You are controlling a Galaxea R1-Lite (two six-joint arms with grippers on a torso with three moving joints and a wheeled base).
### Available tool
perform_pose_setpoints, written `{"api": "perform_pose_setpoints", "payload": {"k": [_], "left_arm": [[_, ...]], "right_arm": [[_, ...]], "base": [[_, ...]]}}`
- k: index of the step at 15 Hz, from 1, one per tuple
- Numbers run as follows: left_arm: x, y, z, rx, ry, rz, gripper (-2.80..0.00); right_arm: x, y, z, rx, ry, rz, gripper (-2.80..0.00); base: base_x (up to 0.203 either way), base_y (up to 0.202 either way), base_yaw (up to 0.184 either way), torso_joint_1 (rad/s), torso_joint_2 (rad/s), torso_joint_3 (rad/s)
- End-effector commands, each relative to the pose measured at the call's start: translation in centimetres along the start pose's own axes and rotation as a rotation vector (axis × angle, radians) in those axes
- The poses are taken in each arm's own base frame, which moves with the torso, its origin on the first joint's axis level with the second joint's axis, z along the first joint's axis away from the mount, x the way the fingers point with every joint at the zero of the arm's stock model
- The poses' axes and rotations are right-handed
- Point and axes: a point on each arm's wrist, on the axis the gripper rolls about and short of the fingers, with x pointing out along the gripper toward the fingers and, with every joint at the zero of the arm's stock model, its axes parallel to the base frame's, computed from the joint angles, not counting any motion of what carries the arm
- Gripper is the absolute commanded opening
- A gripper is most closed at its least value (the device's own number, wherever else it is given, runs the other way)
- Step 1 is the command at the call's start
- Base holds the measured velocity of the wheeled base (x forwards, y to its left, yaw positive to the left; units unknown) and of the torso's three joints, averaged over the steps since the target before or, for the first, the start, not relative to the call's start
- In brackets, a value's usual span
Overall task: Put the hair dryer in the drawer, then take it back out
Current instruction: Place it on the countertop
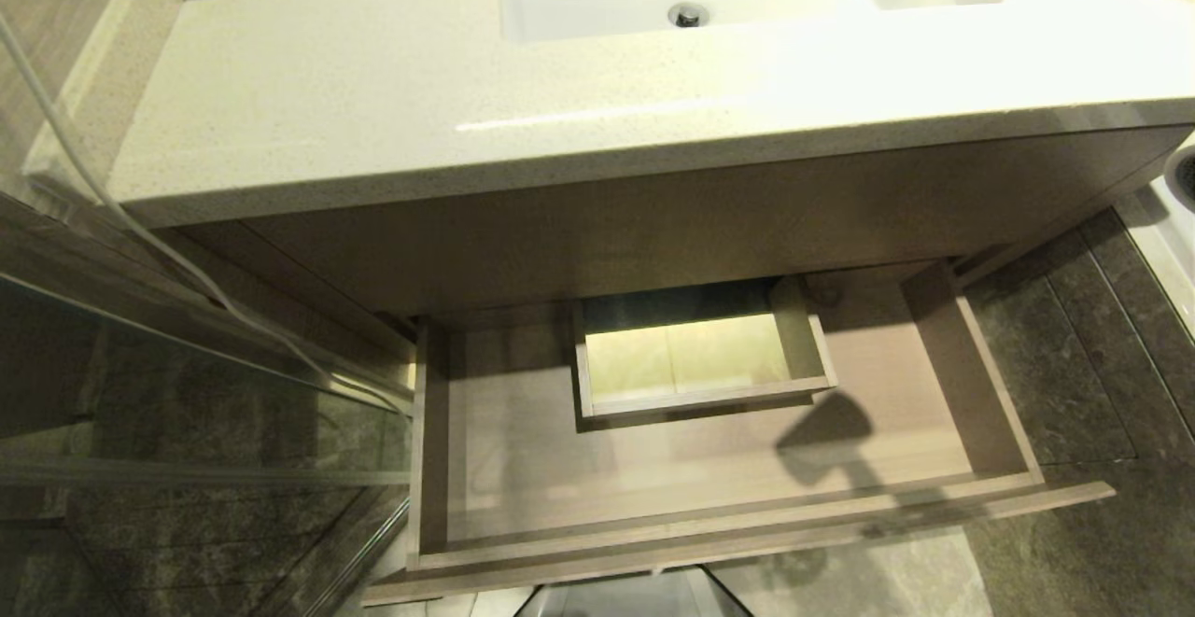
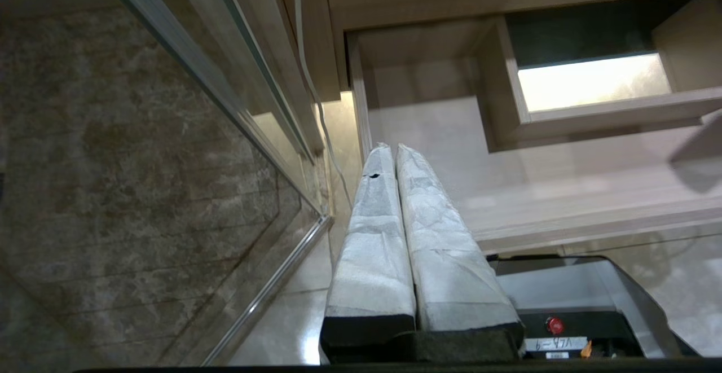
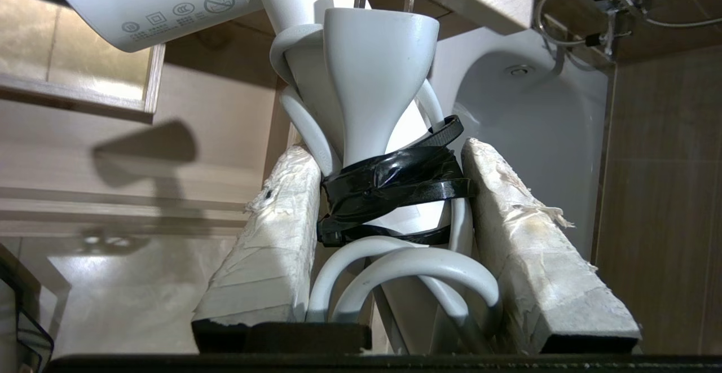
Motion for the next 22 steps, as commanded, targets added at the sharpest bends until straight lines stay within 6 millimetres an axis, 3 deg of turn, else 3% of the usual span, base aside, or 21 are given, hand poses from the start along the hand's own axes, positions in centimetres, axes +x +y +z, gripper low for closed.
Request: {"api": "perform_pose_setpoints", "payload": {"k": [1, 8, 16, 19, 22], "left_arm": [[0.0, 0.0, 0.0, 0.0, 0.001, -0.001, -2.8], [0.0, 0.0, 0.0, 0.0, 0.002, 0.001, -2.8], [0.0, 0.0, 0.0, 0.0, 0.001, -0.001, -2.8], [0.0, 0.0, 0.0, 0.0, 0.001, -0.001, -2.8], [0.0, 0.0, 0.0, 0.0, 0.001, 0.0, -2.8]], "right_arm": [[0.3, -0.1, 0.0, 0.004, 0.005, 0.005, -2.8], [0.9, -0.5, 0.3, -0.002, -0.013, -0.009, -2.8], [1.1, -0.6, 0.3, -0.002, -0.013, -0.005, -2.8], [1.9, -1.0, 0.5, 0.001, -0.005, 0.001, -2.8], [4.0, -2.4, 1.3, -0.003, -0.002, -0.006, -2.8]], "base": [[0.0, 0.0, 0.0, 0.322, -0.62, -0.302], [0.0, 0.0, 0.0, 0.052, -0.1, -0.034], [0.0, 0.0, 0.0, 0.265, -0.02, 0.236], [0.0, 0.0, 0.0, 0.329, -0.08, 0.238], [0.0, 0.0, 0.0, 0.165, -0.05, 0.102]]}}
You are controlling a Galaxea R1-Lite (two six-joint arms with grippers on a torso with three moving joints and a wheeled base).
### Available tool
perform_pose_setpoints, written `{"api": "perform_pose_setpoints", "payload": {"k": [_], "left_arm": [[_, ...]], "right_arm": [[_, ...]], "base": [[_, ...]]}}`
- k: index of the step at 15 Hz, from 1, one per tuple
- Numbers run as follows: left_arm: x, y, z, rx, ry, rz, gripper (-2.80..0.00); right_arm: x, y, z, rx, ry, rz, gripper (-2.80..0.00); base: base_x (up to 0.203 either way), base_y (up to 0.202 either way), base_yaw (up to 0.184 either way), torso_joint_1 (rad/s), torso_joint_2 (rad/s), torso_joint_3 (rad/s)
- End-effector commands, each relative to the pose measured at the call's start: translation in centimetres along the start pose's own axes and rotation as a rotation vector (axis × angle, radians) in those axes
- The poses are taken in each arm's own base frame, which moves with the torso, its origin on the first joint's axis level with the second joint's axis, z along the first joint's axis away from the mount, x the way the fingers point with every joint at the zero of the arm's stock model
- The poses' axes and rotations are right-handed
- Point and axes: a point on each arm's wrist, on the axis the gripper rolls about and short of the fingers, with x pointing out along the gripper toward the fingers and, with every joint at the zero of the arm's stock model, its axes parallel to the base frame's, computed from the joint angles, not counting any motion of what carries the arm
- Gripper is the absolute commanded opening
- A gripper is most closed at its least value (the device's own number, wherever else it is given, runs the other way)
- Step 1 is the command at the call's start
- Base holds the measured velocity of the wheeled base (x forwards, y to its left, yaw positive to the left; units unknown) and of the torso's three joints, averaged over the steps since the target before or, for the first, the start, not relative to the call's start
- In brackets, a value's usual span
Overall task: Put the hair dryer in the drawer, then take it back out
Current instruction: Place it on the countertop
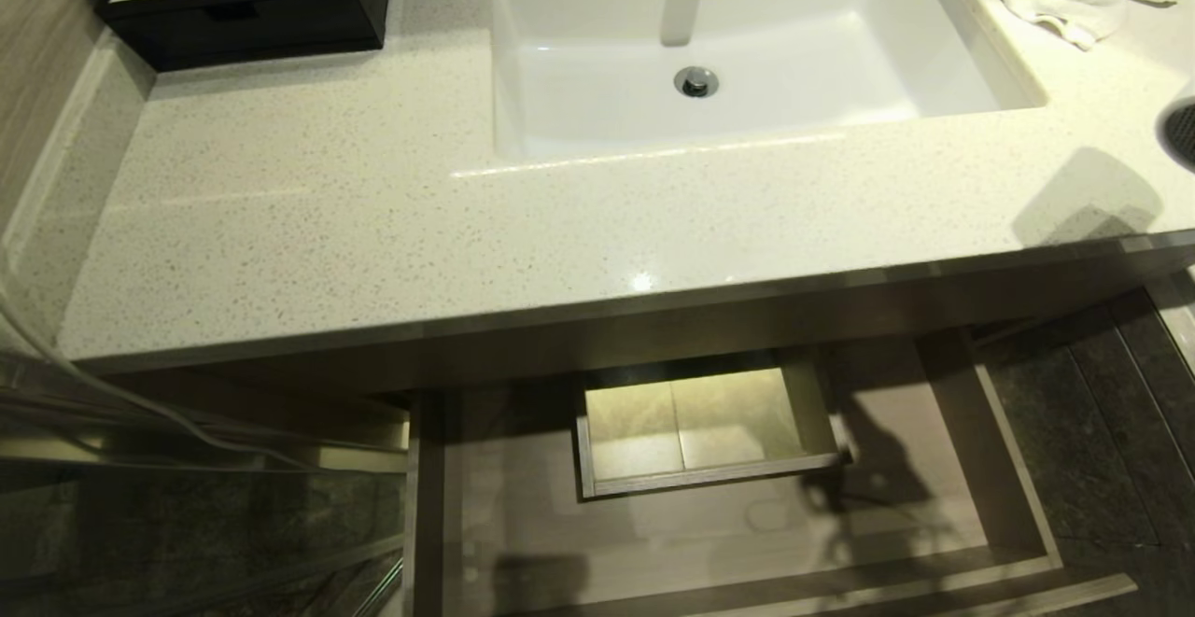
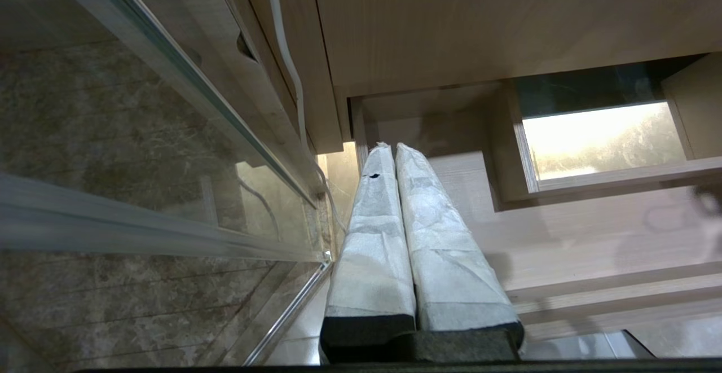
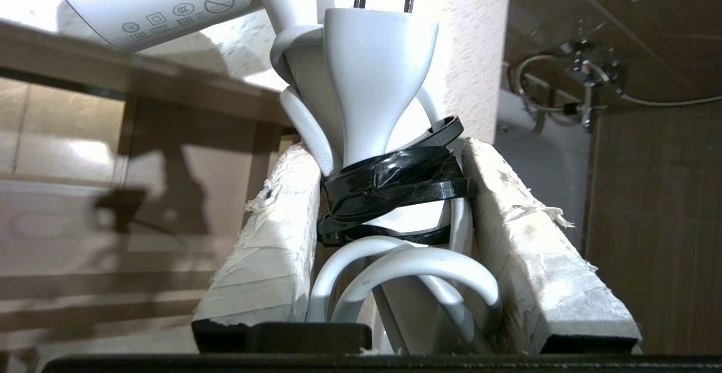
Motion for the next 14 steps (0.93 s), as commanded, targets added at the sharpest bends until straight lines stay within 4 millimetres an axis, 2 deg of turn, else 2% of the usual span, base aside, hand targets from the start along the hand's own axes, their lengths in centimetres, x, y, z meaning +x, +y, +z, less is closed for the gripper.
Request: {"api": "perform_pose_setpoints", "payload": {"k": [1, 4, 9, 14], "left_arm": [[0.0, 0.0, 0.0, 0.0, 0.0, 0.0, -2.8], [0.0, 0.0, 0.0, 0.0, 0.0, -0.002, -2.8], [0.0, 0.0, 0.0, 0.0, 0.0, 0.0, -2.8], [0.0, 0.0, 0.0, 0.0, 0.0, 0.0, -2.8]], "right_arm": [[2.7, -1.5, 0.6, 0.002, 0.028, 0.006, -2.8], [6.1, -3.4, 1.0, 0.015, 0.064, -0.001, -2.8], [10.6, -4.5, -0.1, 0.057, 0.055, 0.132, -2.8], [13.8, -5.6, 0.1, 0.121, -0.025, 0.242, -2.8]], "base": [[0.0, 0.0, 0.0, 0.042, -0.02, 0.036], [0.0, 0.0, 0.0, 0.009, 0.0, 0.009], [0.0, 0.0, 0.0, 0.0, 0.0, 0.0], [0.0, 0.0, 0.0, 0.0, 0.0, 0.0]]}}
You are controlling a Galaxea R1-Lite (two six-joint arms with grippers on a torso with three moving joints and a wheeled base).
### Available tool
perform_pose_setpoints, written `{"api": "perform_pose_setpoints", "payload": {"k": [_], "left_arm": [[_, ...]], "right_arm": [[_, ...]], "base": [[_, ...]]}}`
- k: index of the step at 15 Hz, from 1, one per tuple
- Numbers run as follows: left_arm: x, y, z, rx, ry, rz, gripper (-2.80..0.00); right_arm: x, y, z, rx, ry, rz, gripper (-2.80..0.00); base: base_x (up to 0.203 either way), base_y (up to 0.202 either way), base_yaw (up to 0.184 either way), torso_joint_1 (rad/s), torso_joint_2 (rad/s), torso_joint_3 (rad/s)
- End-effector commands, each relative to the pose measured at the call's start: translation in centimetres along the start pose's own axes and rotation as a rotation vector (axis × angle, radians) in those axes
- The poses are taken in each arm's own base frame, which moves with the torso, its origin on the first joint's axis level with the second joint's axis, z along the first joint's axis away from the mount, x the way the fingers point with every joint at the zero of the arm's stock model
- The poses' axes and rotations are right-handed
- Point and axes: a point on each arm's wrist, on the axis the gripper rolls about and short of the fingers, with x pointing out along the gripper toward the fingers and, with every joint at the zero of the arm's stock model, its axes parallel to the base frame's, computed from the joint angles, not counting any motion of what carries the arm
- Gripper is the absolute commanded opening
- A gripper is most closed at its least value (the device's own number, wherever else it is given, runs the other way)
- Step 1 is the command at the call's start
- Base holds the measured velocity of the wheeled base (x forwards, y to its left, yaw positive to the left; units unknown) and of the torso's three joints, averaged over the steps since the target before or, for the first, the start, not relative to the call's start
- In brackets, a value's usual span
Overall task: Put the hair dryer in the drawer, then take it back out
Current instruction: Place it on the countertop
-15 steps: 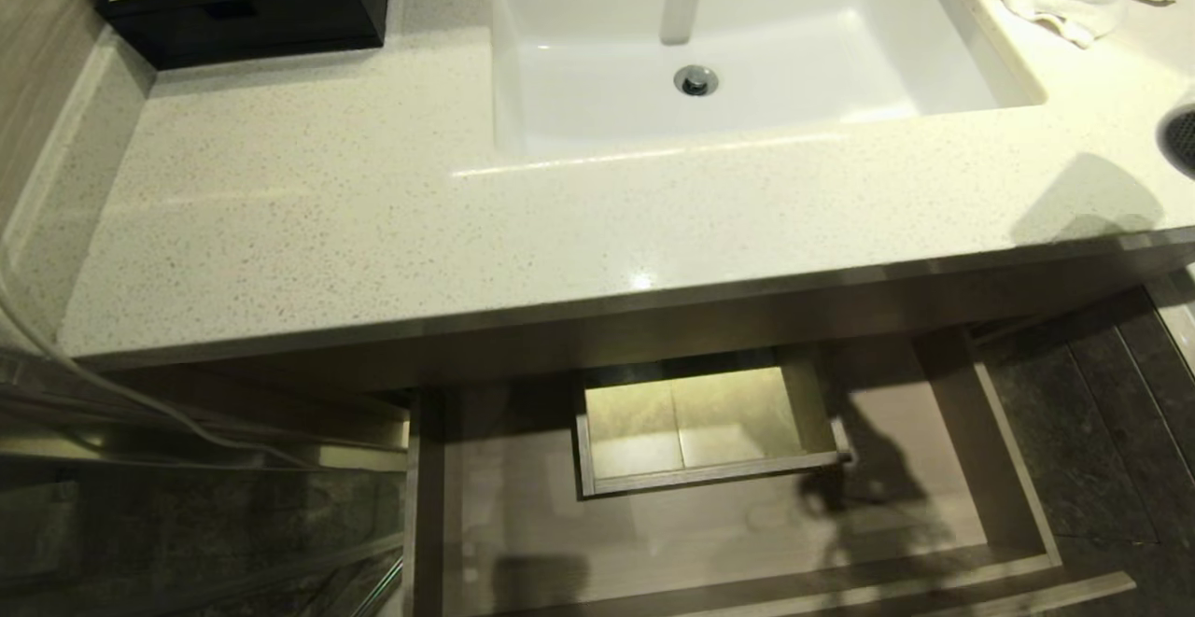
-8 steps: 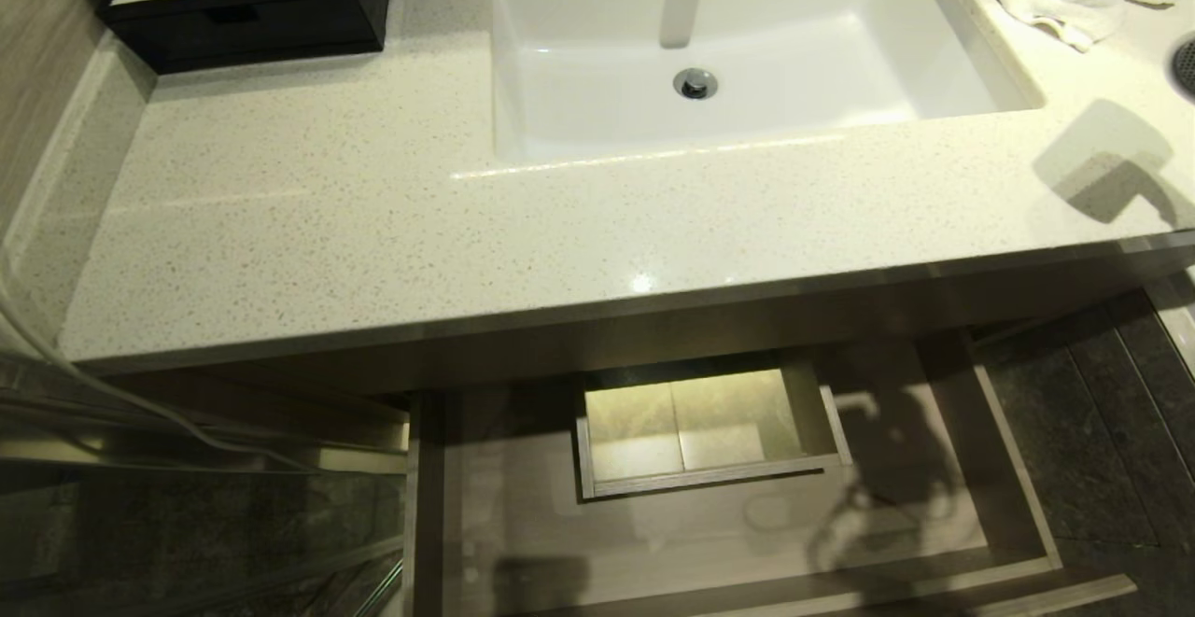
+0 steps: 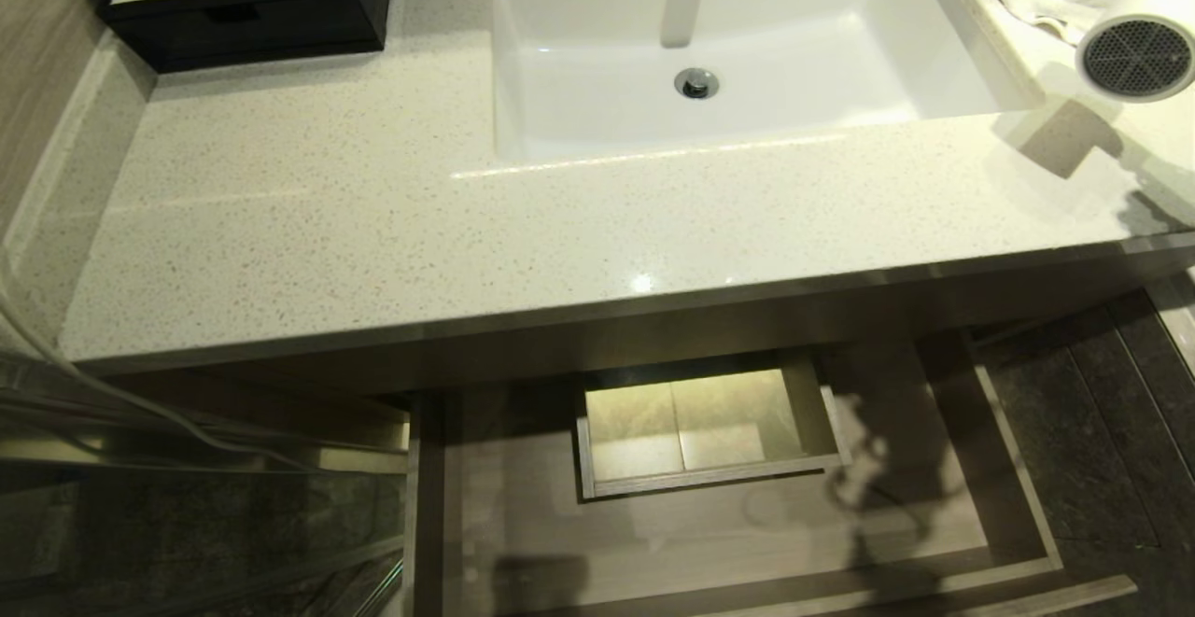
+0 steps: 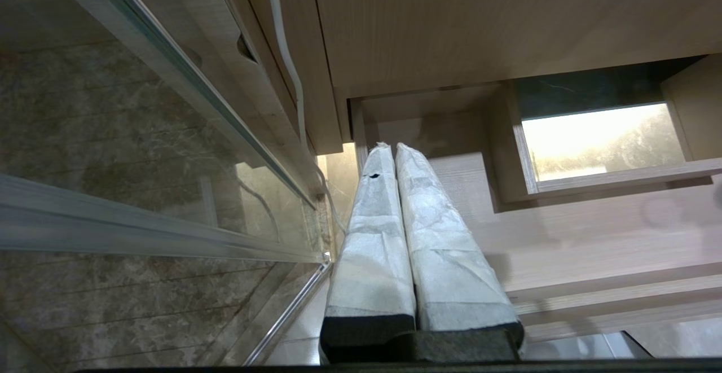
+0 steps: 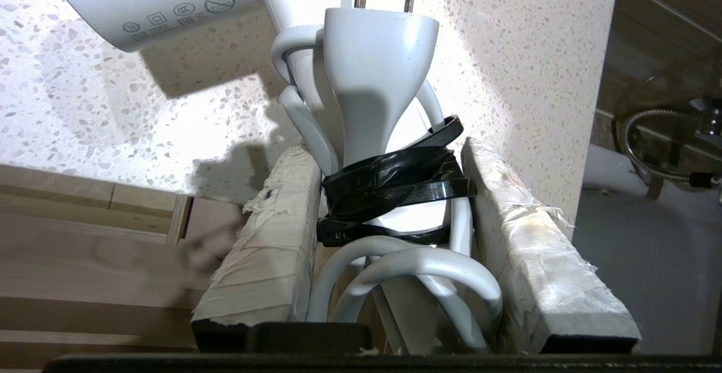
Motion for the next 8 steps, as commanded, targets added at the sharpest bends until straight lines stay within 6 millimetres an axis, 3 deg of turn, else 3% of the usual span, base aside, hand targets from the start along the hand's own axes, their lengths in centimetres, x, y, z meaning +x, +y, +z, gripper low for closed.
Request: {"api": "perform_pose_setpoints", "payload": {"k": [1, 8], "left_arm": [[0.0, 0.0, 0.0, 0.0, 0.0, -0.001, -2.8], [0.0, 0.0, 0.0, 0.0, 0.0, 0.0, -2.8]], "right_arm": [[2.5, -1.3, -0.7, 0.011, 0.013, 0.016, -2.8], [7.4, -3.8, -2.3, 0.023, 0.024, 0.02, -2.8]], "base": [[0.0, 0.0, 0.0, 0.0, 0.0, 0.0], [0.0, 0.0, 0.0, 0.0, 0.0, 0.0]]}}
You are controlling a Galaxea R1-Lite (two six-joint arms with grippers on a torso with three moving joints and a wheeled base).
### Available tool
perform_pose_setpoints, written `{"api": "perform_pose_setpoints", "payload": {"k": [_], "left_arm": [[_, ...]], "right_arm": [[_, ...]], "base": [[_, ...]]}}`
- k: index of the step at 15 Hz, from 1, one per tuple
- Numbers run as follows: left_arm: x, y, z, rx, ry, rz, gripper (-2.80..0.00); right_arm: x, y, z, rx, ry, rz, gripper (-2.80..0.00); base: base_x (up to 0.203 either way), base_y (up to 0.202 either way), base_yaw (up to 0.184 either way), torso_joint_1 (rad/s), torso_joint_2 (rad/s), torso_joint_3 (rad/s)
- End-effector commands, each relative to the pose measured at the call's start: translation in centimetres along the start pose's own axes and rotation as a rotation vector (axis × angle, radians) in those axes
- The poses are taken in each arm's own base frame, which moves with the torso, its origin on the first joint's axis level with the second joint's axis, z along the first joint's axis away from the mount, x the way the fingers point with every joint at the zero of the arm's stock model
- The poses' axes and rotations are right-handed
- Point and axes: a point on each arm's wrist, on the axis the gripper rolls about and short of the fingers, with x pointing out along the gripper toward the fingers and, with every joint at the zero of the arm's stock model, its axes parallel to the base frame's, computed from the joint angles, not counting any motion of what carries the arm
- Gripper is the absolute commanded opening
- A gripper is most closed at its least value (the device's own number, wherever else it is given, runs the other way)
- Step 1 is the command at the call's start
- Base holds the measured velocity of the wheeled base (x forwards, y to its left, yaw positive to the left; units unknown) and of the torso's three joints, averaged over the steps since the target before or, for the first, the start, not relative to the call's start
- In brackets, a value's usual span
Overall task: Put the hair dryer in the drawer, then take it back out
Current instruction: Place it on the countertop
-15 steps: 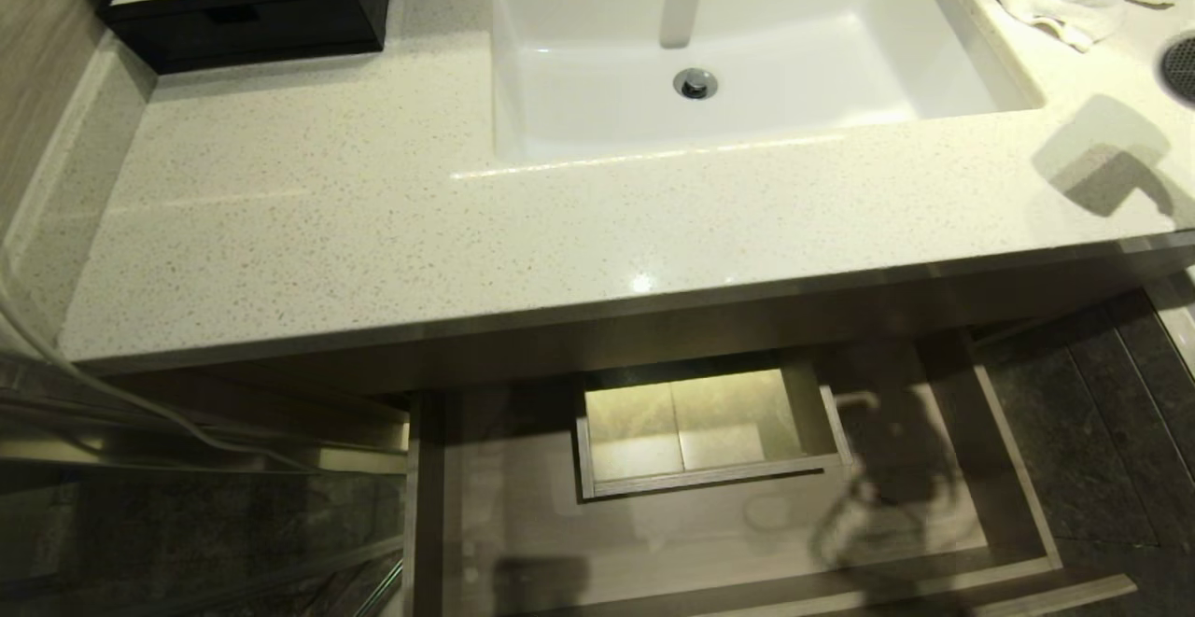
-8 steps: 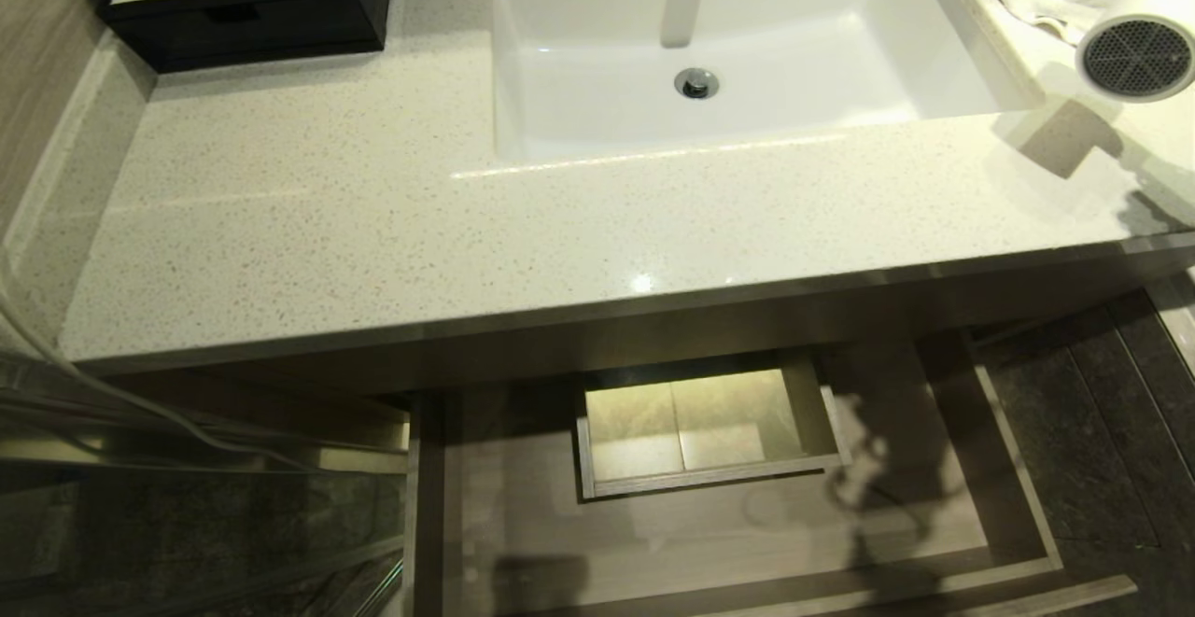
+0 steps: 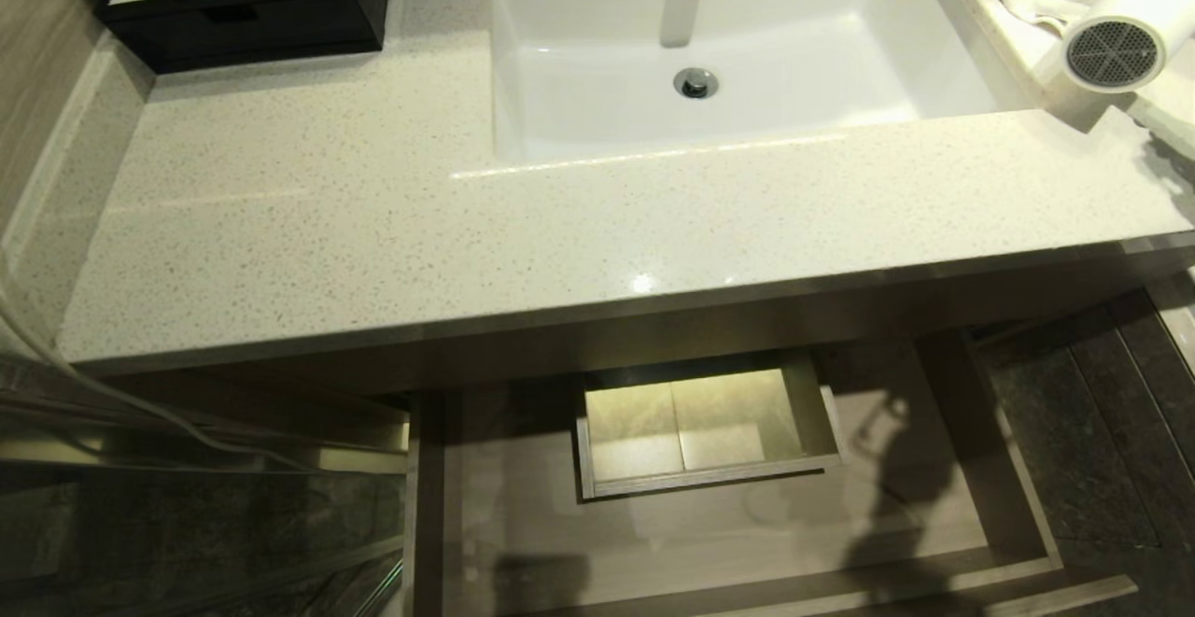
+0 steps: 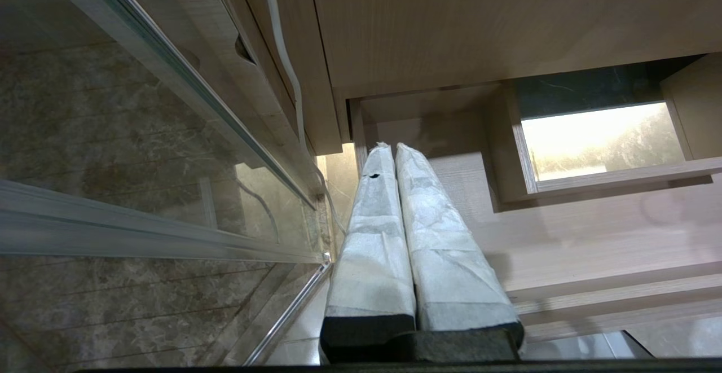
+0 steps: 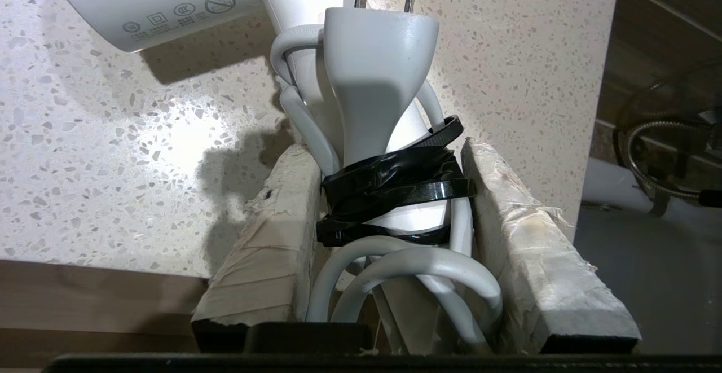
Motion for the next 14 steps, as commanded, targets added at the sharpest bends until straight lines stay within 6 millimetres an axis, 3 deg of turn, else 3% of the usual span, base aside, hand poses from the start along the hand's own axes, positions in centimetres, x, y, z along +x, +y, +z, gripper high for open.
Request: {"api": "perform_pose_setpoints", "payload": {"k": [1, 8, 14], "left_arm": [[0.0, 0.0, 0.0, 0.0, 0.0, 0.001, -2.8], [0.0, 0.0, 0.0, 0.0, 0.0, 0.0, -2.8], [0.0, 0.0, 0.0, 0.0, 0.0, 0.001, -2.8]], "right_arm": [[2.3, -0.8, -1.3, 0.021, 0.031, 0.024, -2.8], [6.2, -2.2, -3.1, 0.046, 0.038, 0.077, -2.8], [7.6, -2.7, -3.9, 0.045, 0.046, 0.087, -2.8]], "base": [[0.0, 0.0, 0.0, 0.0, 0.0, 0.0], [0.0, 0.0, 0.0, 0.0, 0.0, 0.0], [0.0, 0.0, 0.0, 0.0, 0.0, 0.0]]}}
